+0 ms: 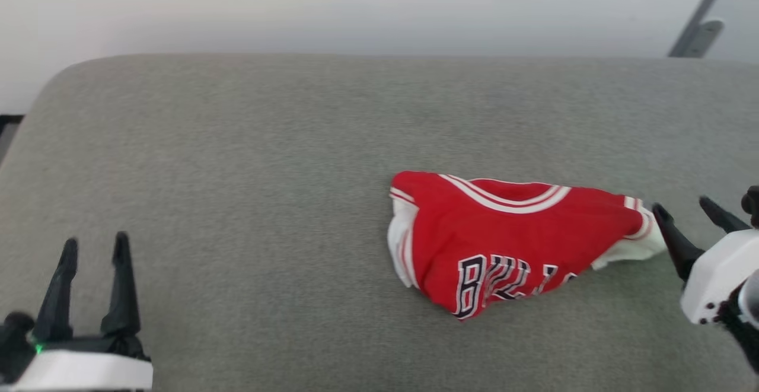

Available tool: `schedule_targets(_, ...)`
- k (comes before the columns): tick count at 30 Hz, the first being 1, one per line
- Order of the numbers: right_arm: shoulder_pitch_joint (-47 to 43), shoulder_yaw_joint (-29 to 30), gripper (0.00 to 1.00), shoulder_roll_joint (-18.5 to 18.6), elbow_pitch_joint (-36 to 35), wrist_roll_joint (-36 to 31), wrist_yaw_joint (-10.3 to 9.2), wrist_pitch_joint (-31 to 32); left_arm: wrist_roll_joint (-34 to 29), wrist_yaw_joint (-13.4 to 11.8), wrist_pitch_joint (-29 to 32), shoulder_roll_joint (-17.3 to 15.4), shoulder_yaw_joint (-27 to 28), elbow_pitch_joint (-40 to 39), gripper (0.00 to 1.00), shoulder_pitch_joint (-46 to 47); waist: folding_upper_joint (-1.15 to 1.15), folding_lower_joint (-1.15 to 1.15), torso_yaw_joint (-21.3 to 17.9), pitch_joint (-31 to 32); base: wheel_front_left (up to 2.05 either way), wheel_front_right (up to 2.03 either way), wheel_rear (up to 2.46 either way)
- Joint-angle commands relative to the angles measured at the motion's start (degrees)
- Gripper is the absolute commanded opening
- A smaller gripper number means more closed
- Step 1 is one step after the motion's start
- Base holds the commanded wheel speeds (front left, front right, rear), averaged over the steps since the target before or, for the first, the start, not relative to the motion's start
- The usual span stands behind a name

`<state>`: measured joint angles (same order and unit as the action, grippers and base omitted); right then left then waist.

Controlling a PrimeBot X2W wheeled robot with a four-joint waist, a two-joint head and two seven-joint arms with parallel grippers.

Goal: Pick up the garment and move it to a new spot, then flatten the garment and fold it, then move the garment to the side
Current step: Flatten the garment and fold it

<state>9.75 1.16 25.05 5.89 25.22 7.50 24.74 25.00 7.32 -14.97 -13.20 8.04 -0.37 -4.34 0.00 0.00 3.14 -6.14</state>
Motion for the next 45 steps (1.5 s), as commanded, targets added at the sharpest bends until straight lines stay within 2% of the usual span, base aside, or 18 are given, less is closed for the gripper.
schedule_targets(1,-1.0,0.7,1.00,-2.0,-1.8,-1.8,-0.02,-2.4,1.1,0.2,0.2,-1.7,-1.5,0.3,1.00,1.5,0.00,0.00,-1.9,-0.1,0.00,0.00,0.00)
schedule_targets(7,-1.3,1.9,1.00,-9.1,-6.2,-8.6,-0.02,-13.6,5.8,0.2,4.1,-8.0,-6.9,0.2,1.00,6.8,0.00,0.00,-5.7,-1.4,0.00,0.00,0.00)
schedule_targets(12,-0.7,2.3,1.00,-14.1,-6.7,-13.4,-0.02,-23.2,9.9,0.2,8.4,-12.7,-12.3,0.4,1.00,12.1,0.00,0.00,-8.4,-2.8,0.00,0.00,0.00)
schedule_targets(14,-0.3,2.9,1.00,-16.6,-6.2,-15.7,-0.02,-28.0,12.8,0.2,12.0,-15.0,-16.1,0.9,1.00,15.7,0.00,0.00,-9.8,-3.6,0.00,0.00,0.00)
schedule_targets(19,-0.1,3.5,1.00,-19.2,-4.6,-17.8,-0.02,-32.7,18.3,0.2,21.3,-18.7,-23.7,2.7,1.00,22.2,0.00,0.00,-12.0,-4.4,0.00,0.00,0.00)
schedule_targets(24,0.1,3.2,1.00,-20.6,-2.7,-17.8,-0.02,-33.2,23.8,0.2,31.3,-20.8,-31.5,5.7,1.00,28.9,0.00,0.00,-13.6,-5.1,0.00,0.00,0.00)
schedule_targets(31,1.3,1.9,1.00,-21.1,-1.0,-17.4,-0.02,-34.1,29.4,0.2,44.1,-21.5,-40.3,11.8,1.00,37.1,0.00,0.00,-16.0,-5.7,0.00,0.00,0.00)
schedule_targets(35,1.3,1.8,1.00,-21.3,-0.9,-17.2,-0.02,-34.4,31.0,0.2,48.9,-21.5,-43.3,14.1,1.00,39.6,0.00,0.00,-17.0,-6.0,0.00,0.00,0.00)
schedule_targets(38,1.4,1.7,1.00,-21.5,-0.8,-17.1,-0.02,-34.6,32.8,0.2,53.1,-20.5,-45.0,16.8,1.00,41.3,0.00,0.00,-18.0,-6.5,0.00,0.00,0.00)
schedule_targets(45,1.9,1.6,1.00,-21.9,-0.2,-16.8,-0.02,-34.8,36.2,-2.1,60.2,-17.1,-46.5,21.8,1.00,43.4,0.00,0.00,-19.6,-8.1,0.00,0.00,0.00)
